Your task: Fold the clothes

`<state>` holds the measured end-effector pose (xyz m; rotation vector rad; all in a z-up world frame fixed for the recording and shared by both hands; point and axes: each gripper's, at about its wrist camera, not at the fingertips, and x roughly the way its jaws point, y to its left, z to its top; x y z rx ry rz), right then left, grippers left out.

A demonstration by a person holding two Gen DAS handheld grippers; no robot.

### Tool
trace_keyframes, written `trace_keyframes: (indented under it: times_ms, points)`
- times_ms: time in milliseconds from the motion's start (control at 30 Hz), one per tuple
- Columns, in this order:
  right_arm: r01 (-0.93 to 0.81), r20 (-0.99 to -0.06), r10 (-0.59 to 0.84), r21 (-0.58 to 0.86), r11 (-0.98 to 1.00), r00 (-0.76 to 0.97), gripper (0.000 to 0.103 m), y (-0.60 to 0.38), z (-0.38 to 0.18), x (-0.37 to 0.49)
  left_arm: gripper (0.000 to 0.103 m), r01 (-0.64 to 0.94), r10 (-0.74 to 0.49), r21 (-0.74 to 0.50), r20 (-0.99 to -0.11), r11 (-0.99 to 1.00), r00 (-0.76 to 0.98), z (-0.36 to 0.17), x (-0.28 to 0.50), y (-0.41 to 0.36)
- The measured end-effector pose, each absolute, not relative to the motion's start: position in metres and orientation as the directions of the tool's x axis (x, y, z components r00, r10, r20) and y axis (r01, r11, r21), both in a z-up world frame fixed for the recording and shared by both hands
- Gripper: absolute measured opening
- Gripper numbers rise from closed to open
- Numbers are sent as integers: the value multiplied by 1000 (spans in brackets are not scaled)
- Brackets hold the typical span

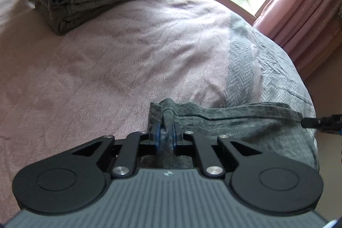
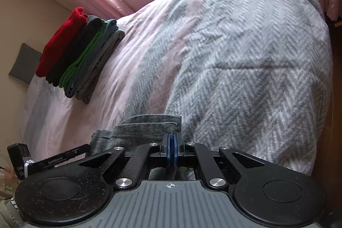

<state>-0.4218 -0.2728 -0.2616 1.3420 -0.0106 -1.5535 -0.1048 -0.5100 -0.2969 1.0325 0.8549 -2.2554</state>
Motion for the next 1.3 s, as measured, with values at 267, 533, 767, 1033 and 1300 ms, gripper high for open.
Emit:
trace_keyframes:
  times_ms: [267,533,767,1033,1300]
  points:
    - [654,-722,-674,585,-479,153,34,-270,-261,-421,1,633,-168,-276,-819,-723,-549,-299,-121,-504]
    - [644,-719,-681,589,-488,142,31,-266,-260,-422,6,587,-214,-191,-808,-786,-549,-283,-123,-487]
    - [676,-708,-691,579,-455,142,31,-274,-259,-417,3,617,-185,-213,-837,-757,-516,-302,-132,-501]
    - [672,-691,-707,598,-437,154,16,-275,-261,-416,1,646,-196,-231,-832,-727,-518,-300,-125,-504]
    - [746,-689,-715,538,-392,121,2,-274,-249,-407,0,633,-187,-258,-815,-730,-548,-299,-122,-502]
